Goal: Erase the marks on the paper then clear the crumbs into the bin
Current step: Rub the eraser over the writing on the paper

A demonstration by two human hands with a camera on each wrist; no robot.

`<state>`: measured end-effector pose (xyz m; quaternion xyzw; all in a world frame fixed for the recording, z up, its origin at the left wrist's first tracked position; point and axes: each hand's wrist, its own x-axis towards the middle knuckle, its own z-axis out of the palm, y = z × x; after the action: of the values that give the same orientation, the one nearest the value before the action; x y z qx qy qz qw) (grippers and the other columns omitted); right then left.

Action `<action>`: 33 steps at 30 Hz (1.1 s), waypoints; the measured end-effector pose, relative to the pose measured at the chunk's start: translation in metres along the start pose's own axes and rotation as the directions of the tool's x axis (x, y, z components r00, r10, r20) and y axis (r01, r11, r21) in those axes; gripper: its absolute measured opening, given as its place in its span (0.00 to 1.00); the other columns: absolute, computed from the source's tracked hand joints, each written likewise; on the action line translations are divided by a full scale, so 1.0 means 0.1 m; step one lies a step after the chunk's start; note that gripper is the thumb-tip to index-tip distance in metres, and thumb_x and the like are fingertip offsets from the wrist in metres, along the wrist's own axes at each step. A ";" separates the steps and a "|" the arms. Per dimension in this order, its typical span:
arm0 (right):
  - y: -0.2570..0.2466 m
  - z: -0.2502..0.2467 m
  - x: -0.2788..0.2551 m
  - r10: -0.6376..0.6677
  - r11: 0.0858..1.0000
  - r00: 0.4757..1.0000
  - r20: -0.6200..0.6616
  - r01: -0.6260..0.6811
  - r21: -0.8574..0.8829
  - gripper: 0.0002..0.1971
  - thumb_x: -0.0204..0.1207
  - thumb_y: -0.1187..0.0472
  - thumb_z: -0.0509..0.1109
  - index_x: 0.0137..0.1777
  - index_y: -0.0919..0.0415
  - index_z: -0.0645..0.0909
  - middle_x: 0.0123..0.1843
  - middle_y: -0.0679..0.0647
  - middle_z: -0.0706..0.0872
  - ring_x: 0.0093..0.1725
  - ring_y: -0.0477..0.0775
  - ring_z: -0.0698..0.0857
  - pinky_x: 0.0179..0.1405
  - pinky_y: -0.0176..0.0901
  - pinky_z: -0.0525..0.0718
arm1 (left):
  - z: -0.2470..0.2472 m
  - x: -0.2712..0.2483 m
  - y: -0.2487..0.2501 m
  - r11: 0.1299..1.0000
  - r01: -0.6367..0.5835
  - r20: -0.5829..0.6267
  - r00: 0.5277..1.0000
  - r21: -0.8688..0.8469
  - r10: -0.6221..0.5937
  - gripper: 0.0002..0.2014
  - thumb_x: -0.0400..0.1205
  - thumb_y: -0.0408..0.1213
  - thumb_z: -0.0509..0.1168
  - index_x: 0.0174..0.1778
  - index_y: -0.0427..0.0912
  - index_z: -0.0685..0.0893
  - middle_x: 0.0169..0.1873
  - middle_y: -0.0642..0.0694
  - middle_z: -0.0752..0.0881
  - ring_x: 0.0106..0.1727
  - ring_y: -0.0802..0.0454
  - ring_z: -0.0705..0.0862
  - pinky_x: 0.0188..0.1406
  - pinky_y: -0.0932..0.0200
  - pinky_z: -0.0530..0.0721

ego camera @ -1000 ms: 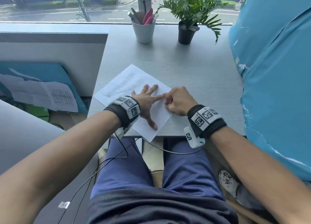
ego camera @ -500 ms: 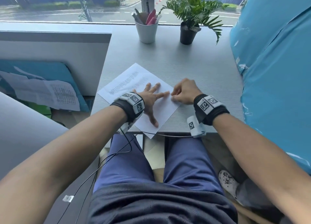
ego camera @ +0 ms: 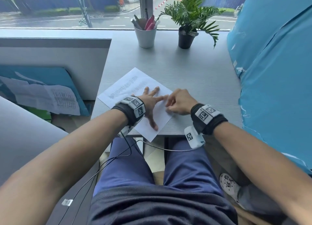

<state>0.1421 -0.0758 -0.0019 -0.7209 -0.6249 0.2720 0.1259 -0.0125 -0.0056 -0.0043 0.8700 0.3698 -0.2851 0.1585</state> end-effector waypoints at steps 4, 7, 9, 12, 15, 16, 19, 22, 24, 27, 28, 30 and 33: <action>0.12 -0.14 0.10 0.108 0.993 0.984 -0.141 -0.101 0.056 0.05 0.67 0.66 0.77 0.42 0.60 0.91 0.39 0.51 0.89 0.40 0.46 0.86 0.41 0.33 0.82 | -0.04 -0.01 0.06 0.999 0.011 0.011 1.000 0.051 -0.011 0.74 0.49 0.66 0.83 0.80 0.75 0.34 0.84 0.49 0.29 0.83 0.29 0.33 0.67 0.14 0.57; -0.02 0.01 -0.01 -0.021 1.000 1.000 0.004 0.021 -0.014 0.05 0.68 0.66 0.77 0.42 0.59 0.91 0.37 0.48 0.87 0.38 0.45 0.85 0.36 0.29 0.79 | -0.05 0.00 0.07 0.999 0.027 0.026 0.999 0.047 -0.028 0.74 0.49 0.65 0.83 0.81 0.73 0.35 0.83 0.49 0.27 0.82 0.29 0.31 0.67 0.14 0.56; 0.06 -0.08 0.06 0.038 0.999 0.999 -0.011 -0.038 0.017 0.05 0.66 0.64 0.79 0.42 0.58 0.92 0.37 0.49 0.88 0.38 0.44 0.86 0.33 0.26 0.77 | -0.04 0.02 0.05 0.999 0.016 0.023 1.000 0.030 -0.016 0.74 0.48 0.65 0.84 0.80 0.75 0.34 0.83 0.49 0.27 0.82 0.29 0.29 0.68 0.15 0.58; 0.16 -0.18 0.11 0.126 0.991 0.982 -0.140 -0.117 0.066 0.04 0.67 0.64 0.77 0.42 0.59 0.91 0.40 0.52 0.90 0.41 0.46 0.86 0.39 0.30 0.79 | -0.03 0.02 0.04 1.000 0.010 0.017 1.000 0.018 -0.010 0.75 0.48 0.64 0.85 0.79 0.76 0.34 0.83 0.49 0.27 0.82 0.29 0.29 0.68 0.16 0.59; -0.03 0.06 -0.05 -0.027 1.000 1.000 0.013 0.027 0.011 0.04 0.67 0.64 0.77 0.41 0.58 0.91 0.39 0.49 0.89 0.39 0.46 0.87 0.39 0.34 0.83 | -0.03 0.04 0.03 0.999 0.020 0.021 1.000 0.027 -0.021 0.76 0.46 0.65 0.84 0.79 0.75 0.33 0.82 0.51 0.25 0.82 0.32 0.28 0.65 0.12 0.58; -0.05 0.10 -0.07 -0.064 0.998 0.997 0.054 0.063 0.020 0.04 0.66 0.64 0.78 0.40 0.57 0.91 0.38 0.50 0.89 0.38 0.47 0.87 0.38 0.34 0.83 | -0.02 0.04 0.02 0.999 0.018 0.018 1.000 0.028 -0.019 0.76 0.46 0.66 0.84 0.78 0.76 0.33 0.81 0.52 0.24 0.82 0.33 0.27 0.64 0.11 0.57; 0.10 -0.13 0.11 0.045 0.997 0.998 -0.051 -0.041 0.064 0.05 0.66 0.62 0.79 0.42 0.58 0.92 0.38 0.52 0.90 0.40 0.47 0.88 0.41 0.34 0.83 | -0.02 0.05 0.00 1.000 0.004 0.009 1.000 0.013 -0.004 0.75 0.45 0.67 0.84 0.77 0.79 0.34 0.81 0.53 0.24 0.82 0.34 0.27 0.63 0.10 0.55; 0.07 -0.15 0.11 0.038 0.999 0.996 -0.082 -0.036 0.027 0.05 0.67 0.64 0.78 0.43 0.59 0.92 0.40 0.51 0.90 0.41 0.47 0.87 0.44 0.35 0.84 | 0.00 0.05 -0.01 1.000 0.002 0.014 1.000 0.005 -0.002 0.75 0.44 0.67 0.84 0.76 0.80 0.34 0.81 0.53 0.24 0.81 0.34 0.26 0.63 0.09 0.52; -0.09 0.04 -0.01 -0.073 0.997 0.997 0.032 0.073 -0.010 0.05 0.67 0.65 0.77 0.42 0.59 0.92 0.40 0.50 0.89 0.40 0.46 0.86 0.42 0.36 0.85 | 0.00 0.07 -0.02 1.000 0.011 0.031 0.999 0.017 -0.011 0.76 0.43 0.68 0.83 0.78 0.77 0.33 0.80 0.54 0.22 0.81 0.35 0.25 0.65 0.09 0.51; -0.05 0.01 0.05 -0.060 0.998 0.996 0.062 0.059 0.003 0.05 0.66 0.63 0.79 0.42 0.58 0.92 0.39 0.52 0.90 0.38 0.46 0.86 0.39 0.35 0.83 | -0.01 0.09 -0.03 1.000 0.003 0.029 1.000 0.006 -0.003 0.76 0.44 0.69 0.83 0.78 0.77 0.34 0.80 0.54 0.22 0.81 0.35 0.24 0.65 0.09 0.50; 0.03 -0.08 0.13 -0.014 1.000 1.000 -0.001 0.014 0.022 0.05 0.66 0.63 0.80 0.43 0.58 0.92 0.40 0.53 0.91 0.38 0.46 0.86 0.39 0.33 0.81 | -0.01 0.08 -0.02 1.000 -0.003 0.027 1.000 -0.002 0.003 0.75 0.44 0.68 0.83 0.77 0.78 0.34 0.80 0.53 0.22 0.81 0.35 0.24 0.65 0.09 0.51; 0.11 -0.18 0.19 0.047 0.999 0.991 -0.127 -0.044 0.028 0.05 0.67 0.63 0.79 0.43 0.60 0.92 0.41 0.54 0.91 0.40 0.48 0.86 0.41 0.33 0.80 | 0.00 0.07 -0.02 1.000 -0.005 0.023 1.000 -0.010 0.005 0.75 0.44 0.67 0.84 0.77 0.80 0.34 0.81 0.53 0.23 0.81 0.35 0.24 0.64 0.10 0.52; -0.05 0.03 0.03 -0.064 0.998 0.998 -0.006 0.064 -0.008 0.05 0.67 0.66 0.77 0.42 0.58 0.92 0.40 0.50 0.90 0.38 0.46 0.87 0.41 0.37 0.87 | 0.00 0.08 -0.02 1.000 0.007 0.041 0.999 -0.001 -0.007 0.76 0.45 0.68 0.83 0.78 0.76 0.33 0.80 0.54 0.21 0.80 0.35 0.24 0.66 0.10 0.50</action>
<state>0.1369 -0.0726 -0.0027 -0.7018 -0.6485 0.2630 0.1335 -0.0099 0.0002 -0.0094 0.8625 0.3696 -0.3033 0.1657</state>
